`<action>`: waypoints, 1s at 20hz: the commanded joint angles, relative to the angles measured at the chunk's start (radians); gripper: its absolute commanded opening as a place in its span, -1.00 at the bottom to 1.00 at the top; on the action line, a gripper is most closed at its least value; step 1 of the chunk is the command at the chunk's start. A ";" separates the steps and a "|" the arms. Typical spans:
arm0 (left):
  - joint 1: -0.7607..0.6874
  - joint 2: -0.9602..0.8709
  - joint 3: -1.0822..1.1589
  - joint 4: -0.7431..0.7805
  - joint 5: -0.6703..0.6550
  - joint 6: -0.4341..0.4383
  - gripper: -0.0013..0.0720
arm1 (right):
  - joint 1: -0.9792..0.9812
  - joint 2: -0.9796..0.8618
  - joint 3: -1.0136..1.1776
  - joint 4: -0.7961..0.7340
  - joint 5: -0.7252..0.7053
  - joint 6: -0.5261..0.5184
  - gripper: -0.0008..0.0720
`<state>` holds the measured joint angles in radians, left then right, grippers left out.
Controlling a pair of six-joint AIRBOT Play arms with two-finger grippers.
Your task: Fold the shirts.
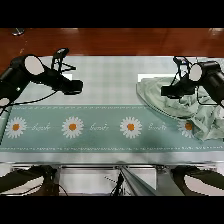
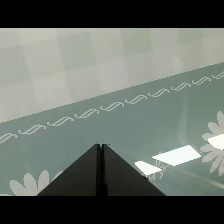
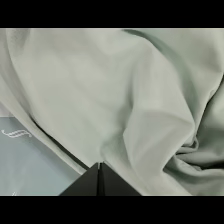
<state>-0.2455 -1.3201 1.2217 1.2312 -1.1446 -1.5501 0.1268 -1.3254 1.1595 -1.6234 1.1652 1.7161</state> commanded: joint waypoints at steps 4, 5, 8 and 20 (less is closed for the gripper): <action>0.001 -0.001 0.000 0.000 0.000 0.000 -0.89 | 0.001 0.000 0.000 0.000 0.000 0.000 -0.91; 0.001 -0.001 0.000 0.000 0.000 0.000 -0.89 | 0.001 0.000 0.000 0.000 0.000 0.000 -0.91; 0.001 -0.001 0.000 0.000 0.000 0.000 -0.89 | 0.001 0.000 0.000 0.000 0.000 0.000 -0.91; 0.001 -0.003 0.000 0.000 0.147 0.000 -0.89 | 0.000 -0.001 0.000 -0.186 -0.158 0.032 -0.55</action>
<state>-0.2455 -1.3224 1.2217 1.2308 -1.0824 -1.5501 0.1268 -1.3254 1.1595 -1.6814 1.0714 1.7199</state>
